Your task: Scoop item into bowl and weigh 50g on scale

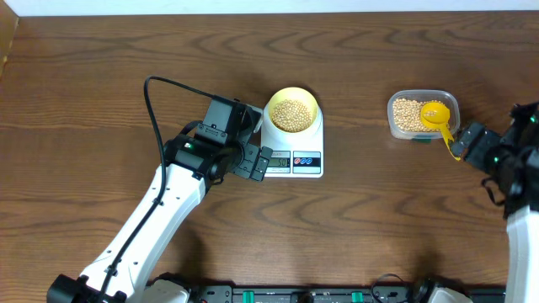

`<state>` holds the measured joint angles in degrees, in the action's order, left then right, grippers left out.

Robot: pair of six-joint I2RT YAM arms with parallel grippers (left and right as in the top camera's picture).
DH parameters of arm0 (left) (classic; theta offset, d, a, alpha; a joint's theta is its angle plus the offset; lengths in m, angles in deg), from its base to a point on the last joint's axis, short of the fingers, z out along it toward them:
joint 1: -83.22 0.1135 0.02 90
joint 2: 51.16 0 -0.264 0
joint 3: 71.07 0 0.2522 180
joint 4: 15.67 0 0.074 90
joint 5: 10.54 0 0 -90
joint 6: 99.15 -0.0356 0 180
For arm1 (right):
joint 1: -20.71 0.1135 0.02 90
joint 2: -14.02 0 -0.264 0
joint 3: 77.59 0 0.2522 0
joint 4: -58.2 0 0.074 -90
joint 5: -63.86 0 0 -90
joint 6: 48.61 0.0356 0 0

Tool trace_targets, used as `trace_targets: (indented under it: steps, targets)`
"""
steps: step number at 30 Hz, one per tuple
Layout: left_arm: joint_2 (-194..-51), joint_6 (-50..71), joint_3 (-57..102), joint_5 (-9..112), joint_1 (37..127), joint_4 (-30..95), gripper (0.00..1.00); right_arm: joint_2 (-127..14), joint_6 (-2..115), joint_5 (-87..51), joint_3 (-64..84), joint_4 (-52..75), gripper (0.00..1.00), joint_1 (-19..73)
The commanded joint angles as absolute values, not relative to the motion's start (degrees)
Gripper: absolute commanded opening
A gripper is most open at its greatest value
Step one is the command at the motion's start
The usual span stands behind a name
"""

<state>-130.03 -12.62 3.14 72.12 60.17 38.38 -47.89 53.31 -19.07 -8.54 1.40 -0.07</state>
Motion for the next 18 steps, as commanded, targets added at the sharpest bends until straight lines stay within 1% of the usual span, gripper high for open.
trace_targets:
  steps: [1, 5, 9, 14, 18]
  targets:
    - [-129.8, -13.4, 3.1, 72.5, 60.0, 38.5, 0.98, -41.2, 52.0, -15.3, -8.8, -1.7, 0.99, -0.2]
    - [-129.8, -13.4, 3.1, 72.5, 60.0, 38.5, 0.98, -36.1, 47.4, -15.0, -8.8, -6.3, 0.99, -0.2]
    - [-129.8, -13.4, 3.1, 72.5, 60.0, 38.5, 0.98, -32.9, 47.0, -15.1, -8.8, -9.9, 0.99, -0.2]
    - [-129.8, -13.4, 3.1, 72.5, 60.0, 38.5, 0.98, -32.7, 47.1, -15.4, -8.8, -14.4, 0.99, -0.2]
    - [-129.8, -13.4, 3.1, 72.5, 60.0, 38.5, 0.98, -32.8, 47.1, -15.4, -8.8, -15.2, 0.99, -0.2]
